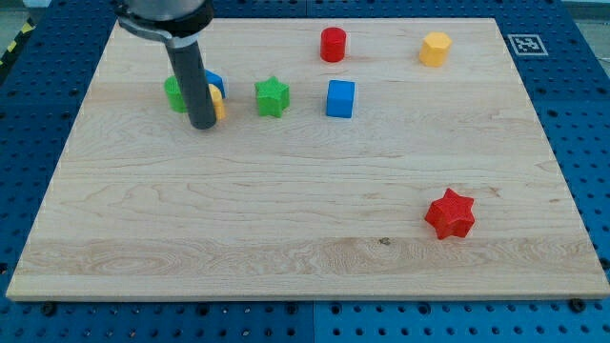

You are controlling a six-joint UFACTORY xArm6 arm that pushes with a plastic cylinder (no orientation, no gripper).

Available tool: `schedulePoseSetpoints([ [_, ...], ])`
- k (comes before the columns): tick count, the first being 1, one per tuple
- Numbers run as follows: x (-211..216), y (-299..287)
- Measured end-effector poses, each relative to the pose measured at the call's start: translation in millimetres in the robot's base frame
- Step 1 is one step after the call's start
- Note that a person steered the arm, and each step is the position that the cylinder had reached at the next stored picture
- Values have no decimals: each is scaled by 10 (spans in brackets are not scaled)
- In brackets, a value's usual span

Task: Move the yellow hexagon into the blue cube

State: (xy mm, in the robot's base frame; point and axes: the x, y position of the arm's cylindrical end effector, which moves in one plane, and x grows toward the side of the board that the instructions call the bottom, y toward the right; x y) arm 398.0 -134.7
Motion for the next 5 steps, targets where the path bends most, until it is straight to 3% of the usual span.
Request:
schedulePoseSetpoints([
  [3,-257,0],
  [5,457,448],
])
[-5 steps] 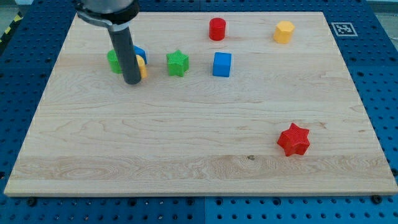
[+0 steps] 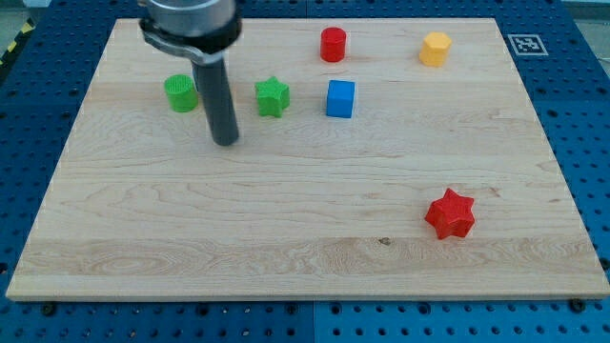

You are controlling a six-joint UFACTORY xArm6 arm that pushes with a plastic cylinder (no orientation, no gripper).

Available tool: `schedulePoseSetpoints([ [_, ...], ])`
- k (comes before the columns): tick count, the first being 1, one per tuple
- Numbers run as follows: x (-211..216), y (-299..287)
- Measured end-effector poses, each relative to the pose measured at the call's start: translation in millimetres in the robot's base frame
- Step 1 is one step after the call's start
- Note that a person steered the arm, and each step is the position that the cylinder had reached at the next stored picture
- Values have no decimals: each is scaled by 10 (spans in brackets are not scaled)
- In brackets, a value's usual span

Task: Move the yellow hexagon into the blue cube

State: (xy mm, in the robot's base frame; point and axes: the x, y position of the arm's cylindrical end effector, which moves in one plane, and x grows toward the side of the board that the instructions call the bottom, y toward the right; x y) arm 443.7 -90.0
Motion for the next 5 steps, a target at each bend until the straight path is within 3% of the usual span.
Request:
schedulePoseSetpoints([
  [2,309,935],
  [5,168,2419],
])
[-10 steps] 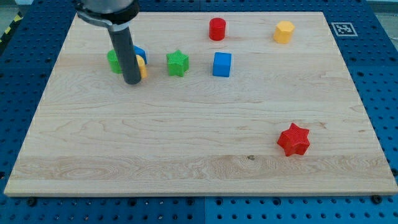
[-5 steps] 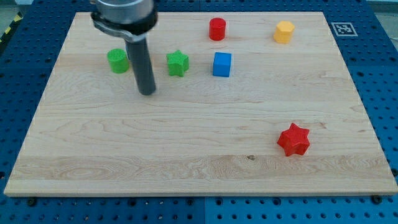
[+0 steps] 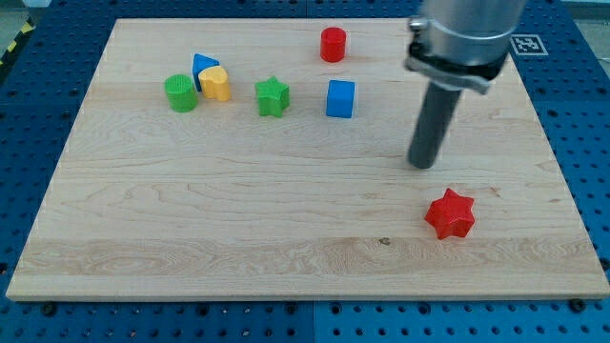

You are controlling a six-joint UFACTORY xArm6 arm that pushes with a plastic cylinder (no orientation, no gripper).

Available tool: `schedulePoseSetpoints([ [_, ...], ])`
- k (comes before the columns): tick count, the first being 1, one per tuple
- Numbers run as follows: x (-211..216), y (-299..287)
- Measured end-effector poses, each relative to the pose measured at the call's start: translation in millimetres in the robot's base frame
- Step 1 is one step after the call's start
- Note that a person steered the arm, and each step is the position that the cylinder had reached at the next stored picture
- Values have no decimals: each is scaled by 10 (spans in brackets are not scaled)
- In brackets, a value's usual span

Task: Move the yellow hexagon into the blue cube

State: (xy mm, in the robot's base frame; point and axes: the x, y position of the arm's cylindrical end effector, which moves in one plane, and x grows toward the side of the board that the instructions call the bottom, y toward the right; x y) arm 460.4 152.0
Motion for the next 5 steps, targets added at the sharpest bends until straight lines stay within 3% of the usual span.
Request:
schedulePoseSetpoints([
  [2,-862,876],
  [3,-1582,1151],
  [5,-2104,962],
])
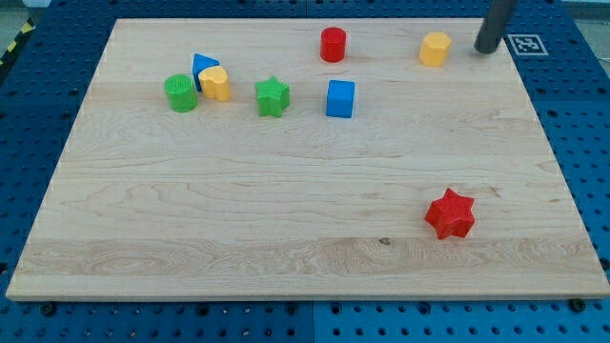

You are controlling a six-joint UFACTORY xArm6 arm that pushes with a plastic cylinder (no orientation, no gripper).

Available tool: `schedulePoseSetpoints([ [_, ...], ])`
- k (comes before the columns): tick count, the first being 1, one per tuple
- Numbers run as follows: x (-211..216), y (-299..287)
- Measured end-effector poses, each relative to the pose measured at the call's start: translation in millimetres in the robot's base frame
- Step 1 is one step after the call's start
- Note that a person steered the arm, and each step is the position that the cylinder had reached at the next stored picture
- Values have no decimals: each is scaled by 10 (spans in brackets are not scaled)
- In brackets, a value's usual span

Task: Move the yellow hexagon into the blue cube

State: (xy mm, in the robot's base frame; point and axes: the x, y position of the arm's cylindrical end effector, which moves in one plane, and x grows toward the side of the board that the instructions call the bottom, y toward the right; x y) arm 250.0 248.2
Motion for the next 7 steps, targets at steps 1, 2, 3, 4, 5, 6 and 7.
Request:
schedulePoseSetpoints([
  [1,-300,-251],
  [2,-270,-254],
  [3,-124,-263],
  [4,-56,-362],
  [5,47,-497],
  [6,195,-599],
  [7,298,-699],
])
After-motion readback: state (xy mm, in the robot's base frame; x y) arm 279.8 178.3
